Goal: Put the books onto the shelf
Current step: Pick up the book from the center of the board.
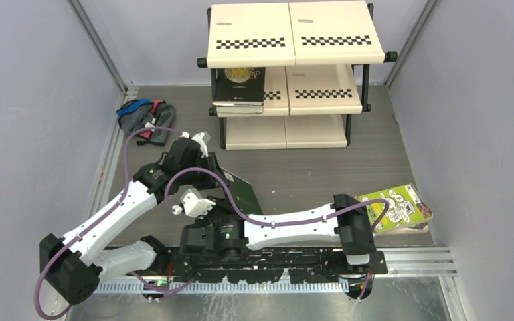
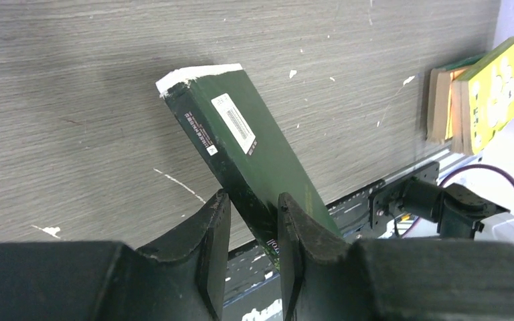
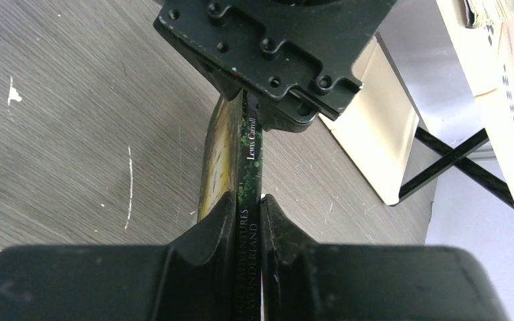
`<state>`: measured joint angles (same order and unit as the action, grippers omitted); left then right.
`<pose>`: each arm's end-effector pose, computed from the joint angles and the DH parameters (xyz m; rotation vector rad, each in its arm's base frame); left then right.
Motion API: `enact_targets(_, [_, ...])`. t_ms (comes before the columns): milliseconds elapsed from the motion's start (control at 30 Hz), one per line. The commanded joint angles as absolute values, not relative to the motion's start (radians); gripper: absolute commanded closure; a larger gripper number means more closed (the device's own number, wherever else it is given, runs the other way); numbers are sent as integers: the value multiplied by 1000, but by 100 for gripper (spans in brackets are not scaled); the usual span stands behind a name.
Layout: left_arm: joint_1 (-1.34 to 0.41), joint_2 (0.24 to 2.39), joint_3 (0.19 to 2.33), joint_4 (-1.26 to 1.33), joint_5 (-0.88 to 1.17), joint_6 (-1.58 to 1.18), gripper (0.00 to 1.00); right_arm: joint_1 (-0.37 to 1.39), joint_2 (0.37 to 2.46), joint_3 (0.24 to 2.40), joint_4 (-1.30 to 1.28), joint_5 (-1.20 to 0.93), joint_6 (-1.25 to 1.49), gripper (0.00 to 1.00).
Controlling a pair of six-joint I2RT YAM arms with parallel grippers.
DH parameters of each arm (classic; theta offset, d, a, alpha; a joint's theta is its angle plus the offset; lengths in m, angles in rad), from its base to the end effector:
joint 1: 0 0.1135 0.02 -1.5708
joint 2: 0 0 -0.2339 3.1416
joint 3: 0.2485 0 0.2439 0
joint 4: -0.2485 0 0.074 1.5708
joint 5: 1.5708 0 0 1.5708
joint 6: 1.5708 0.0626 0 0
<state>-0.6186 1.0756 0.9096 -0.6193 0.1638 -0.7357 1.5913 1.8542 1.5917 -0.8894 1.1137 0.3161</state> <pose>0.1961 -0.1521 0.2434 -0.0616 2.5077 -0.8111 0.0486 0.3717 0.2418 -0.9718 1.7537 -0.3715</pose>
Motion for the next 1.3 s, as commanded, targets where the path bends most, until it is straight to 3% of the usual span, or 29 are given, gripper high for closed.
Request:
enact_targets(0, [-631,1020,874,-517,107,-777,100,1598,1812,1632,-861,1242,366,99])
enact_targets(200, [-630,1006,849,-489,71,-830,100,1599,1795,1603,-865,1263,416,95])
enact_targets(667, [-631,1013,775,-439,-61,-912,100,1578,1754,1517,-846,1255,484,47])
enact_targets(1067, [-629,1017,770,-438,-122,-916,100,1578,1626,1356,-740,1162,532,39])
enact_targets(1267, [-625,1040,784,-439,-128,-913,100,1667,1542,1242,-650,1118,510,34])
